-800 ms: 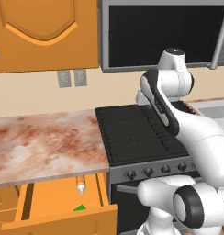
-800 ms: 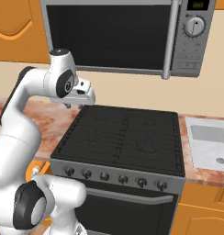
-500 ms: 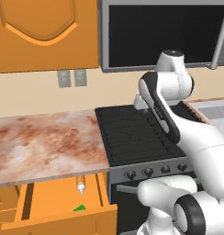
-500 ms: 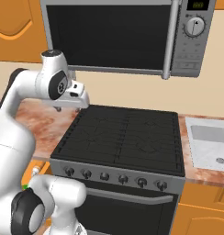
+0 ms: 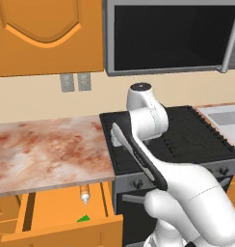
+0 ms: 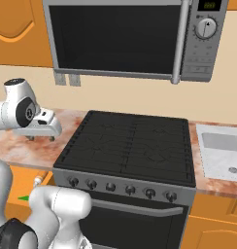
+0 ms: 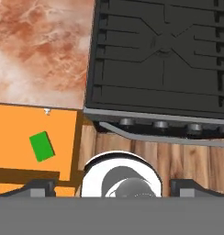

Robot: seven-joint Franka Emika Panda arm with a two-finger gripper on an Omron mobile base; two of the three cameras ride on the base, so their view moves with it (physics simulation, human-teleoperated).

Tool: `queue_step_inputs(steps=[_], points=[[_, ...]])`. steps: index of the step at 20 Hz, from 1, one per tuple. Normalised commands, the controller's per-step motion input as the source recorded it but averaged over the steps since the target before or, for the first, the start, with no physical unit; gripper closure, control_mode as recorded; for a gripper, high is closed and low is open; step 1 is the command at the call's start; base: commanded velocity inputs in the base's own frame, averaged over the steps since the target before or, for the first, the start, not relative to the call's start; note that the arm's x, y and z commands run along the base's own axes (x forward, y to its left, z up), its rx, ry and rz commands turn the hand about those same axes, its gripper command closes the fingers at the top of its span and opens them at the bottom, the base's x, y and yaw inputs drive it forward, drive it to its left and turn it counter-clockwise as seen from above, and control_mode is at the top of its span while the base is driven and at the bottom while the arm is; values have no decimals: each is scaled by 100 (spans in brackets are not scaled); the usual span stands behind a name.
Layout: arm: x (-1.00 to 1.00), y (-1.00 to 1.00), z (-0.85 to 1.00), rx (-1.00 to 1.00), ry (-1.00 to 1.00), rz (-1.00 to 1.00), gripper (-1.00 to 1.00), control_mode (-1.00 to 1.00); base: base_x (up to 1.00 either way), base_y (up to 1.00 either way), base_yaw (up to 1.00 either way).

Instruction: Restock the sink supplies by placing the sponge and soap dispenser on the counter and next to the sink. Make sure the soap dispenser is upright.

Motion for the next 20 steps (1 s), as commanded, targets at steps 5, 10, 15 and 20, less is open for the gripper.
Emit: queue_step_inputs(steps=[5, 10, 15, 20], points=[[-50, 94, -82, 2, 12, 4, -100, -100, 0, 0, 0], [-11, 66, -62, 0, 21, 14, -100, -100, 0, 0, 0], [6, 52, -62, 0, 10, 1, -100, -100, 0, 0, 0], [30, 29, -51, 0, 6, 0, -100, -100, 0, 0, 0]])
